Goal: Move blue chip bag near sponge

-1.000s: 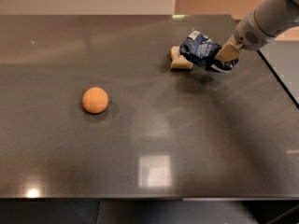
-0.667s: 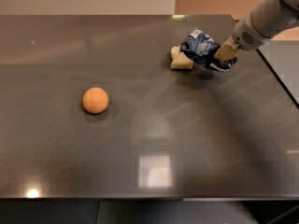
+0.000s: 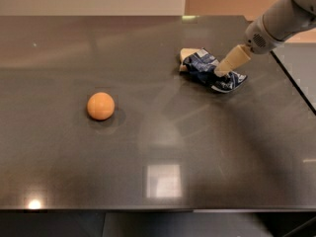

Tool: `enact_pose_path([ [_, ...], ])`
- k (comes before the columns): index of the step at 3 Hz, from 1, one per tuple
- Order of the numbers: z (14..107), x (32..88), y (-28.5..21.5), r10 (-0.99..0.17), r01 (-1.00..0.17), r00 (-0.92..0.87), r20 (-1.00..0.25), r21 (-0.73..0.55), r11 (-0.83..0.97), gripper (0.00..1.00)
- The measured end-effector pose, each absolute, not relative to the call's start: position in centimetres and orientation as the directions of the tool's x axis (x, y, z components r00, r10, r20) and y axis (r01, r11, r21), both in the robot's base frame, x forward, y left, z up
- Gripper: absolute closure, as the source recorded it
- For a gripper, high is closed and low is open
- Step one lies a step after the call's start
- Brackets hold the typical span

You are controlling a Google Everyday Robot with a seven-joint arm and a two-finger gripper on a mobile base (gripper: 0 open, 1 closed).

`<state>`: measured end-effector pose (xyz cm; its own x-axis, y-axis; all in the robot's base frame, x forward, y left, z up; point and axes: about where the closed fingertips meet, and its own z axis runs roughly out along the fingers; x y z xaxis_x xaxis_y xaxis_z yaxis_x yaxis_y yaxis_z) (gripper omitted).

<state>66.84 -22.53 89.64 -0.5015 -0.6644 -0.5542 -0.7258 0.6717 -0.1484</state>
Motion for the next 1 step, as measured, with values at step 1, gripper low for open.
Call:
enact_pose_path([
  [1,89.63,66.84,-22.53,-0.664,-0.726,-0.502,-0.554,-0.148,0.672,0.00],
])
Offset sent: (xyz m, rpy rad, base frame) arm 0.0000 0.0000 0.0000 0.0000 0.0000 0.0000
